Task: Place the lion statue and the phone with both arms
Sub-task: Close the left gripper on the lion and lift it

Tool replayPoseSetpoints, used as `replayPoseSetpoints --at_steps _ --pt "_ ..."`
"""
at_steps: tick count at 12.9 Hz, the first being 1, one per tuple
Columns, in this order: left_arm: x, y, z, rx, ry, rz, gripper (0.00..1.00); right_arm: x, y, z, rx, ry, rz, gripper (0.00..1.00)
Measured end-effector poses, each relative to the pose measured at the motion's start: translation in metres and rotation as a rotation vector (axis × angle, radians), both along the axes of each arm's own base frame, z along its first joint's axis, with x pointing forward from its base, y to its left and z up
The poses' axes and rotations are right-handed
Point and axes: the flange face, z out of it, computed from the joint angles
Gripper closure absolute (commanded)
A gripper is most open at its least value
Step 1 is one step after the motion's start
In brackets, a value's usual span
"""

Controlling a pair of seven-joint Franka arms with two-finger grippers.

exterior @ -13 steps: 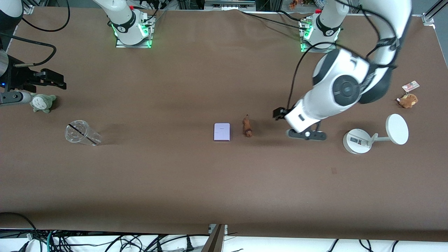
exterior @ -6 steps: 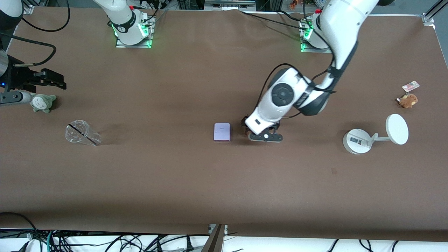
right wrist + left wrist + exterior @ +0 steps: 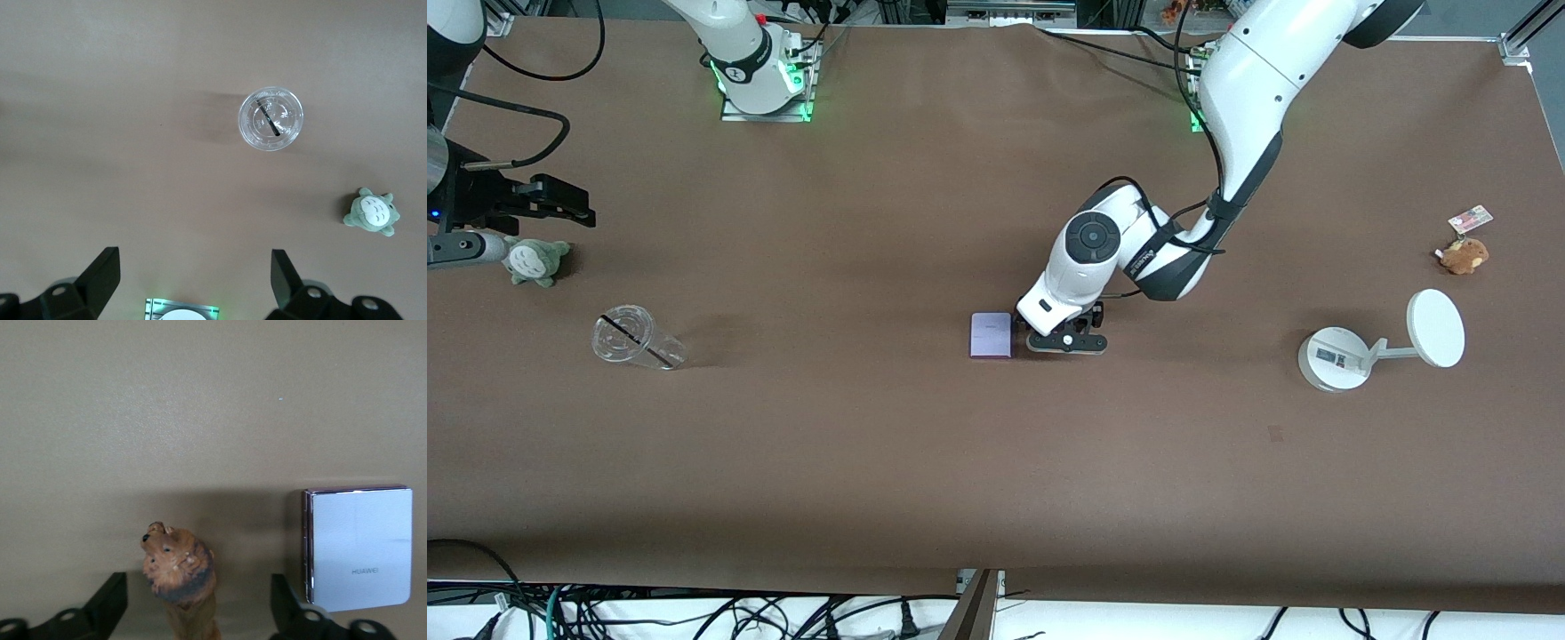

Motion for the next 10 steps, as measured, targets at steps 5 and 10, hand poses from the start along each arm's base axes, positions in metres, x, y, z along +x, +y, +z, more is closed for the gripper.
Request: replayPoseSetpoints --at_steps 5,10 --pt "0.002 0.003 -0.002 0.007 -0.003 0.001 0.78 0.000 0.000 0.000 0.000 0.000 0.000 0.00" --pt "0.049 0.075 0.035 0.088 0.035 -0.014 0.78 0.000 0.000 0.000 0.000 0.000 0.000 0.00"
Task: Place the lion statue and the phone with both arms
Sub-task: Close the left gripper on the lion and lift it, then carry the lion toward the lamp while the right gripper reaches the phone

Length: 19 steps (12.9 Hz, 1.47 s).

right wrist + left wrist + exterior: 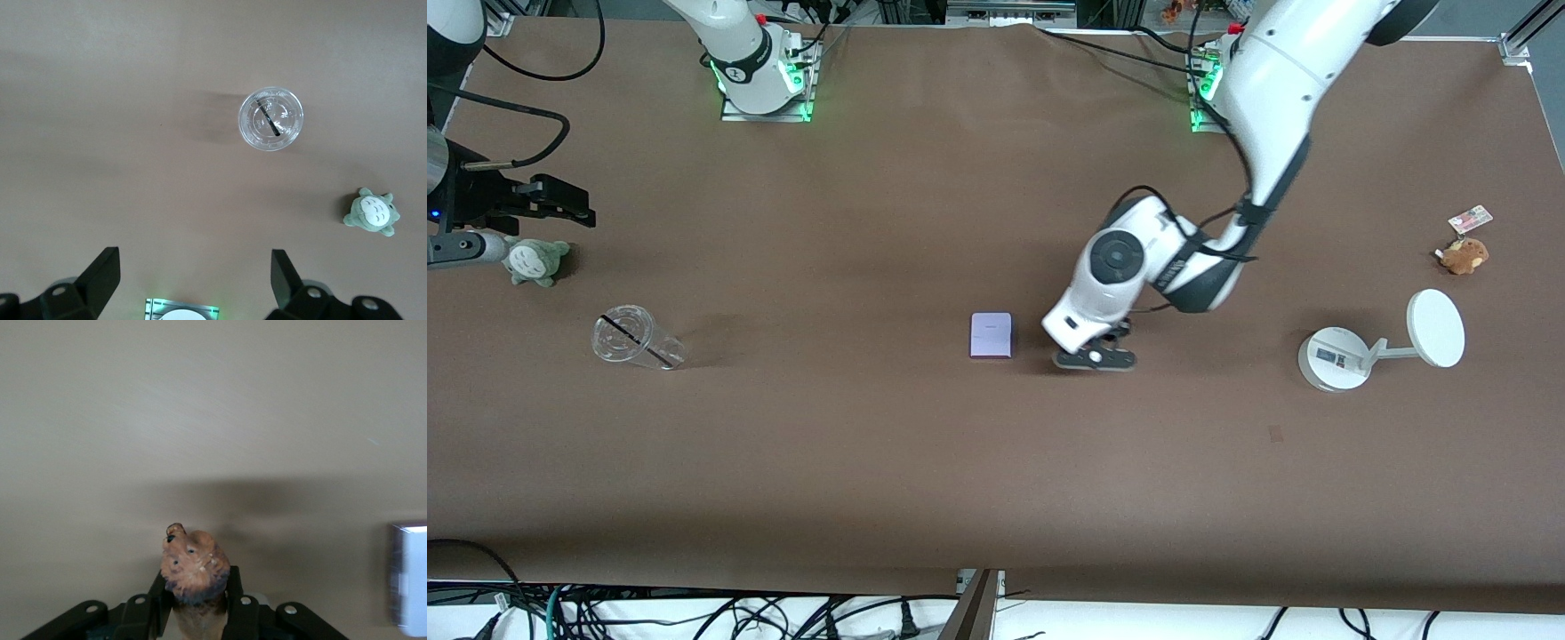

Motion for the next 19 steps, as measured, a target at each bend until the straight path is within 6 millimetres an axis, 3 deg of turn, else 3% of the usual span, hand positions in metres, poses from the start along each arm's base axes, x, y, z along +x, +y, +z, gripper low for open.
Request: replayPoseSetpoints --at_steps 2,4,7,9,14,16,19 --pt "0.025 0.055 0.037 0.005 0.013 0.003 0.78 0.000 0.002 0.000 0.001 0.000 0.003 0.00" --pt "0.039 0.105 0.060 0.020 0.029 -0.020 0.78 0.000 0.018 0.000 0.001 0.000 0.030 0.00" --pt "0.053 0.167 0.059 0.022 0.056 -0.081 0.78 0.002 0.057 -0.003 0.007 -0.014 0.026 0.00" --pt "0.056 0.207 0.048 0.019 0.083 -0.098 0.78 0.006 0.105 -0.014 0.003 -0.027 -0.016 0.00" --pt "0.054 0.220 0.041 0.016 0.099 -0.116 0.78 0.012 0.221 -0.063 -0.015 -0.068 -0.038 0.00" --pt "0.054 0.225 0.041 0.015 0.099 -0.117 0.78 0.015 0.253 -0.088 -0.006 -0.070 -0.047 0.00" --pt "0.054 0.229 0.038 0.014 0.104 -0.115 0.78 0.022 0.284 -0.127 0.026 -0.067 -0.101 0.00"
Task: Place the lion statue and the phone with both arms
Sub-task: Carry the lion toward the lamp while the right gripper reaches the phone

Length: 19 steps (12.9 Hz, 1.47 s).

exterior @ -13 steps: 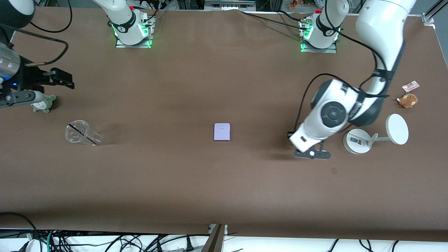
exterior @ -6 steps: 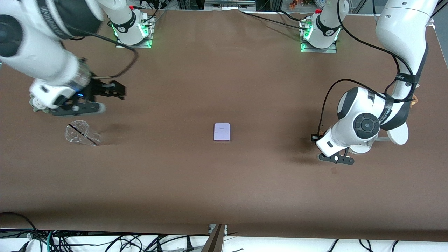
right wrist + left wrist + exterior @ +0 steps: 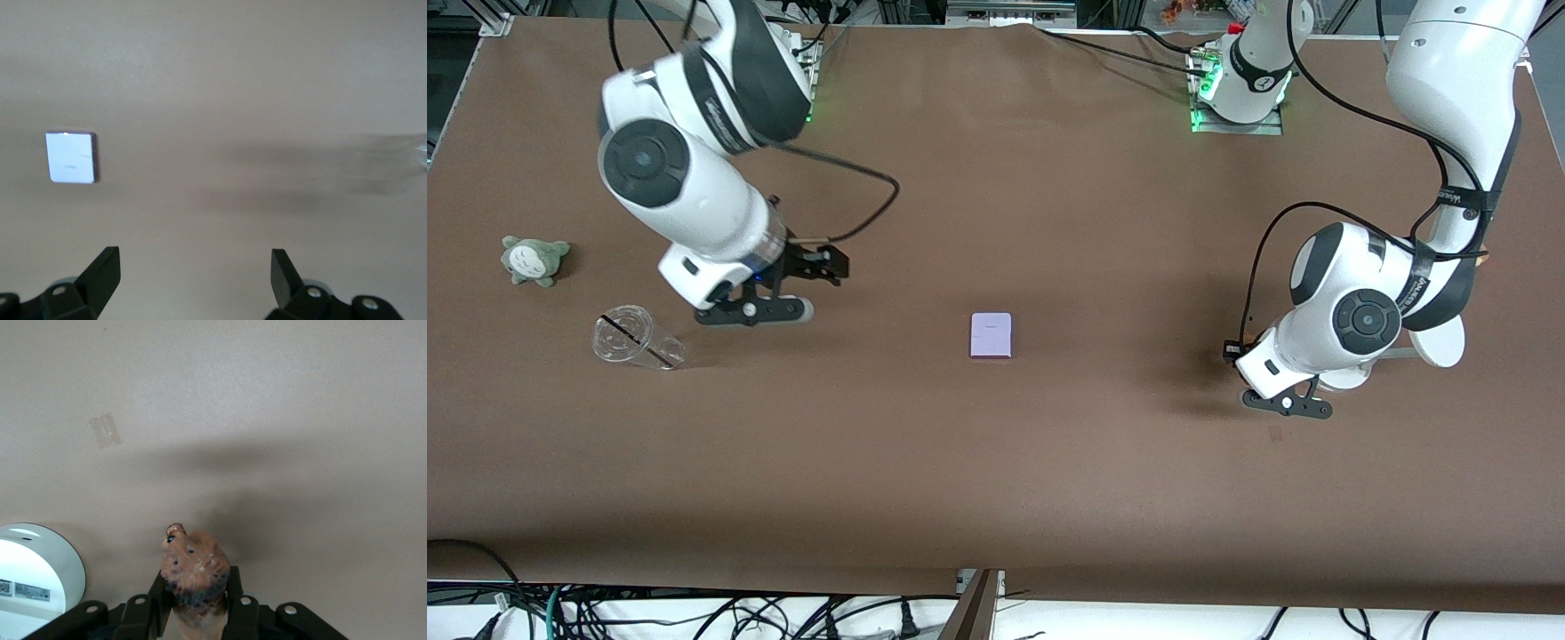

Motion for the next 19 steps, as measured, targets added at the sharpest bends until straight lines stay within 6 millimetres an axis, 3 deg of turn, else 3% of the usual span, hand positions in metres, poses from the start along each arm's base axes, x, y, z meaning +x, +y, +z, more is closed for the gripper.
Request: replayPoseSetpoints --at_steps 3,5,8,10,11,12,15,17,19 --pt "-0.004 0.011 -0.013 -0.005 -0.007 -0.004 0.78 -0.006 0.057 -0.050 -0.005 -0.018 -0.048 0.00" --pt "-0.012 0.032 -0.039 0.004 -0.048 -0.012 0.77 -0.016 0.097 -0.090 -0.008 -0.030 -0.068 0.00" --pt "-0.020 0.064 -0.066 0.004 -0.059 -0.009 0.73 -0.029 0.135 -0.148 -0.019 -0.035 -0.068 0.00" --pt "-0.020 0.064 -0.066 0.001 -0.060 -0.011 0.70 -0.033 0.150 -0.177 -0.011 -0.055 -0.058 0.00" --pt "-0.020 0.062 -0.066 0.000 -0.061 -0.013 0.21 -0.032 0.153 -0.187 -0.003 -0.070 -0.056 0.00" --pt "-0.020 0.062 -0.066 0.000 -0.061 -0.015 0.00 -0.030 0.156 -0.192 0.010 -0.090 -0.057 0.00" --pt "-0.020 0.062 -0.064 0.001 -0.064 -0.014 0.00 -0.029 0.170 -0.207 0.059 -0.161 -0.066 0.00" --pt "-0.014 0.061 -0.048 0.007 -0.086 -0.014 0.00 -0.032 0.194 -0.229 0.075 -0.182 -0.054 0.00" --pt "-0.008 0.058 -0.012 0.033 -0.086 -0.018 0.00 -0.035 0.212 -0.250 0.074 -0.185 -0.026 0.00"
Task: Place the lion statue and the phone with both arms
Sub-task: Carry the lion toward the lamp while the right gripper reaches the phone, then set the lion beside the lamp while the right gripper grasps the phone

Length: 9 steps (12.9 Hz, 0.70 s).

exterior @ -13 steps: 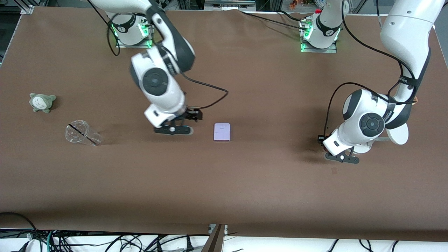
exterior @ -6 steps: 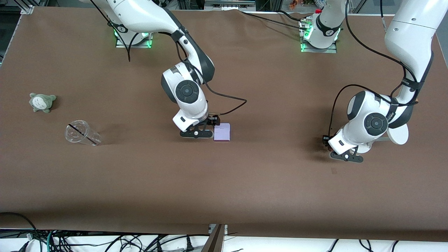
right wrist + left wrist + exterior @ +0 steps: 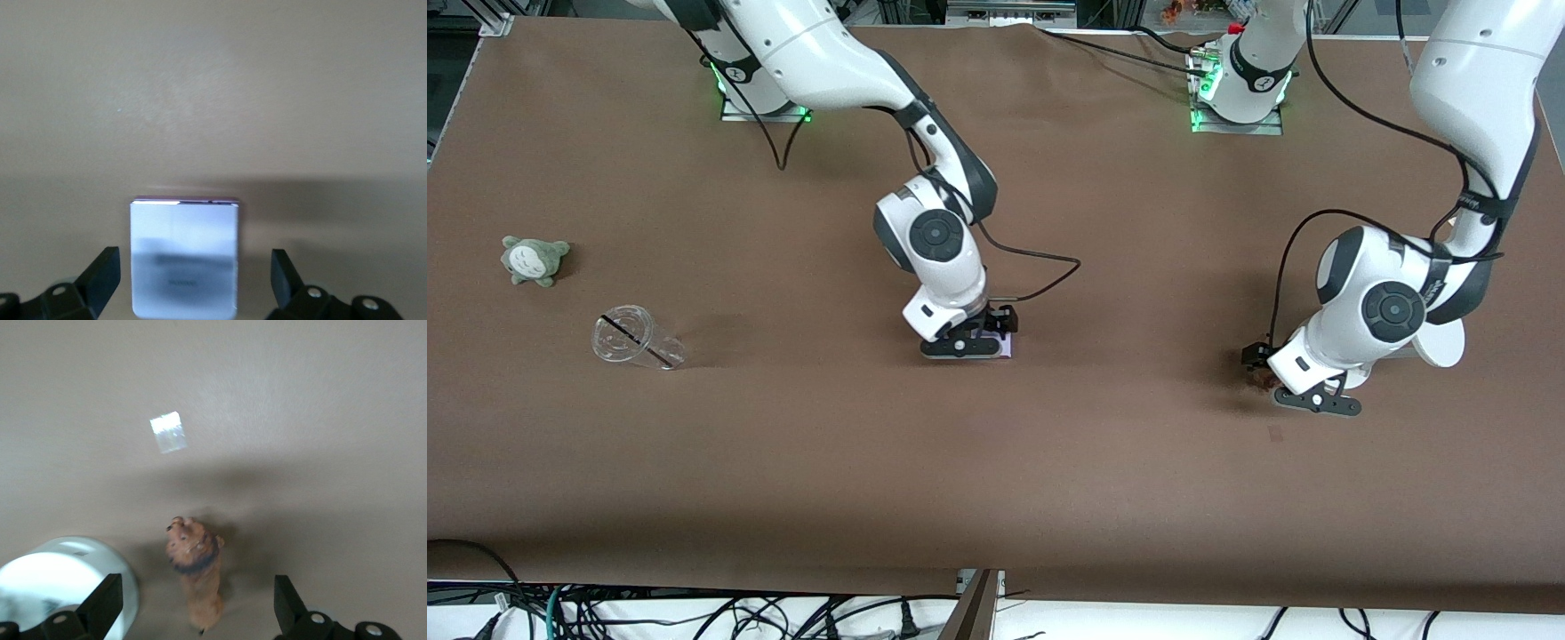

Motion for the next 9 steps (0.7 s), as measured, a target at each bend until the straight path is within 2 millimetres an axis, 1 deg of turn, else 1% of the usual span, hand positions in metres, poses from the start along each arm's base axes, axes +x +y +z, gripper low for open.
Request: replayPoseSetpoints --at_steps 1,3,4,6,7,8,9 --pt "0.002 -0.003 0.025 0.017 -0.005 -0.001 0.00 0.000 0.006 -0.011 -0.003 -0.002 0.021 0.00" --pt "0.004 -0.008 0.076 0.055 -0.003 -0.001 0.00 0.001 0.010 -0.028 -0.010 -0.006 0.057 0.00" --pt "0.003 -0.015 0.099 0.070 0.009 -0.003 0.00 0.002 0.011 -0.031 -0.009 -0.011 0.063 0.00" --pt "0.003 -0.025 0.137 0.082 0.051 0.005 0.00 0.001 0.013 -0.033 -0.007 -0.015 0.071 0.00" --pt "0.003 -0.028 0.156 0.075 0.075 0.016 0.00 0.001 0.014 -0.034 -0.004 -0.019 0.072 0.16" --pt "0.003 -0.029 0.176 0.062 0.095 0.032 0.00 0.000 0.014 -0.036 -0.002 -0.023 0.073 0.71" --pt "0.003 -0.028 0.197 0.047 0.106 0.047 0.00 0.001 0.014 -0.036 -0.004 -0.025 0.073 0.82"
